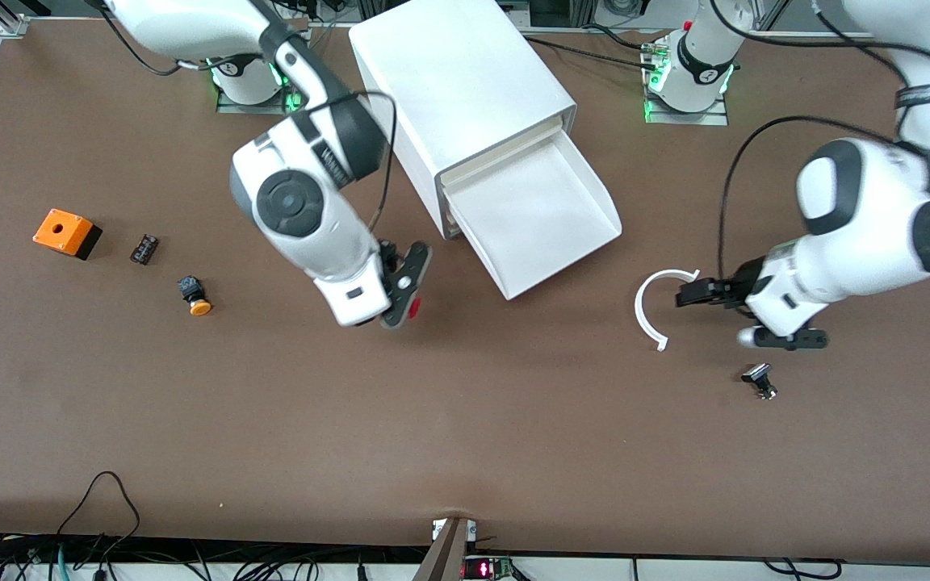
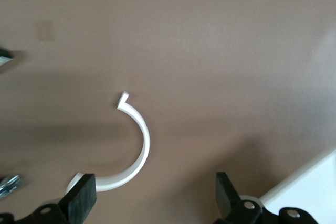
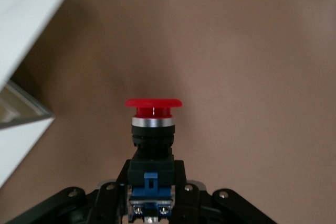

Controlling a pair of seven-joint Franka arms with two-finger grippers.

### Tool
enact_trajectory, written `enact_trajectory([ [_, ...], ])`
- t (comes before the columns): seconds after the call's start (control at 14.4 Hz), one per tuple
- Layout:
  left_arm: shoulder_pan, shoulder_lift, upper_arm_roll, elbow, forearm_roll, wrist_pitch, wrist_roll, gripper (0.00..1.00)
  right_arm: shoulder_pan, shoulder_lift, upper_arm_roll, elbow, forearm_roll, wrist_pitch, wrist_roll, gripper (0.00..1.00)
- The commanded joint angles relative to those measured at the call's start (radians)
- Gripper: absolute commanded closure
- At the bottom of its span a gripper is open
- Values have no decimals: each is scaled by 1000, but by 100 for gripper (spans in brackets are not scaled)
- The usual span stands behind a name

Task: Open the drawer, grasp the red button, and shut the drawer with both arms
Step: 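Lift the red button out with the right gripper while the left gripper approaches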

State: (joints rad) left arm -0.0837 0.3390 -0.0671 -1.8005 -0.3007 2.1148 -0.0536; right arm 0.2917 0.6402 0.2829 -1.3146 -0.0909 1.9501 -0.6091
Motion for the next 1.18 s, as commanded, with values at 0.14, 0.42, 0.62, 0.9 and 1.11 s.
enact_trajectory([
  [0.14, -71, 29, -36, -92, 17, 195, -235, 0, -155, 64, 1, -176, 13, 241, -136, 66],
  [0.42, -120, 57, -75, -91, 20, 217, -555, 0, -172, 165, 1, -222, 5, 404, -161, 66],
  [0.62, -146, 66, -109, -94, 102, 212, -728, 0, -171, 199, 1, -271, 8, 516, -166, 63],
  [0.9, -180, 94, -175, -95, 235, 209, -1029, 0, -171, 150, 4, -264, 17, 511, -153, 0],
  [1.11, -189, 95, -200, -111, 238, 203, -1065, 0, -171, 75, 9, -246, 37, 440, -150, 0],
])
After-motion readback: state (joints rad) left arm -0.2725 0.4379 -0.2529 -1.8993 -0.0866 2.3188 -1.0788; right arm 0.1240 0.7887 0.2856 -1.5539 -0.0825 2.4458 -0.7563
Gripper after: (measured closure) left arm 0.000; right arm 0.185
